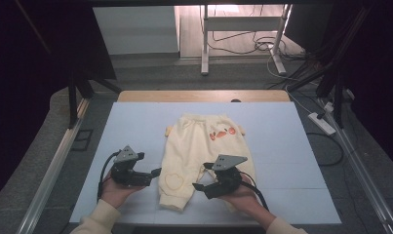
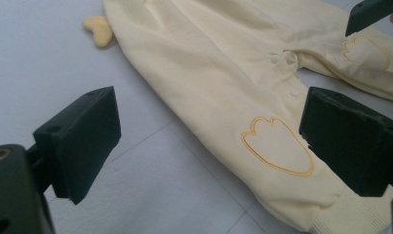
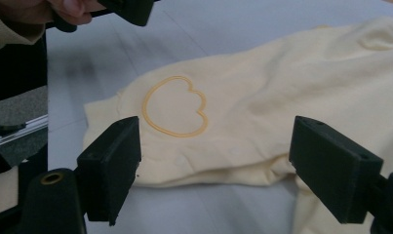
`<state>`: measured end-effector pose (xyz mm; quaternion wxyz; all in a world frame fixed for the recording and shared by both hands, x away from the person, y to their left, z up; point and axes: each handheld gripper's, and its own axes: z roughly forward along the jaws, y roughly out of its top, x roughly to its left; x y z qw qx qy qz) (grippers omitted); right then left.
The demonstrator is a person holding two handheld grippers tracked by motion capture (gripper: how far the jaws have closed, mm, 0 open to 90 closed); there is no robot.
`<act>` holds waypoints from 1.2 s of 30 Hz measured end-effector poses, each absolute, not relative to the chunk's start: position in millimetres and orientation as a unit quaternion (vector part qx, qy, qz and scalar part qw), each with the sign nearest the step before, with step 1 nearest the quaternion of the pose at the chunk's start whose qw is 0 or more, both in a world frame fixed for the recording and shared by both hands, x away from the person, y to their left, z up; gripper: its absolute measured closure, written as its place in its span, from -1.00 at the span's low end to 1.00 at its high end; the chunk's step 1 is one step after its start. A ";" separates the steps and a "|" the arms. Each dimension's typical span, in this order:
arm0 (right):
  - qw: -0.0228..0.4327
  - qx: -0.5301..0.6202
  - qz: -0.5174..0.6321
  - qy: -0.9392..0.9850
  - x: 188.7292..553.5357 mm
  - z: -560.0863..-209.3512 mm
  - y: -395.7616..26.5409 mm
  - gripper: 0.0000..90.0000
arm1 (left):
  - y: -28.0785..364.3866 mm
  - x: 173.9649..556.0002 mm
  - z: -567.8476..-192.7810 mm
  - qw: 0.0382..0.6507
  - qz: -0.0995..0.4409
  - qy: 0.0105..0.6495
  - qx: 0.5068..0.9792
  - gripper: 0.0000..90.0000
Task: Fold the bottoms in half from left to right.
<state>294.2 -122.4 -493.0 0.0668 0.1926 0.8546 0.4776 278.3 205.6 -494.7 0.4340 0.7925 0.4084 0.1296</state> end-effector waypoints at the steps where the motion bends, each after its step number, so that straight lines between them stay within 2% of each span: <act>1: 0.065 0.190 0.476 0.856 293.5 -493.4 -118.8 -0.56 | 205.6 278.4 -494.8 0.434 0.130 0.409 0.793 -0.81; 16: 0.036 0.148 0.465 0.872 282.8 -500.9 -69.2 -0.51 | 205.9 278.5 -494.9 0.434 0.130 0.408 0.793 -0.81; 36: 0.011 0.110 0.442 0.890 266.5 -512.1 -35.2 -0.45 | 206.1 279.0 -495.0 0.434 0.130 0.408 0.793 -0.80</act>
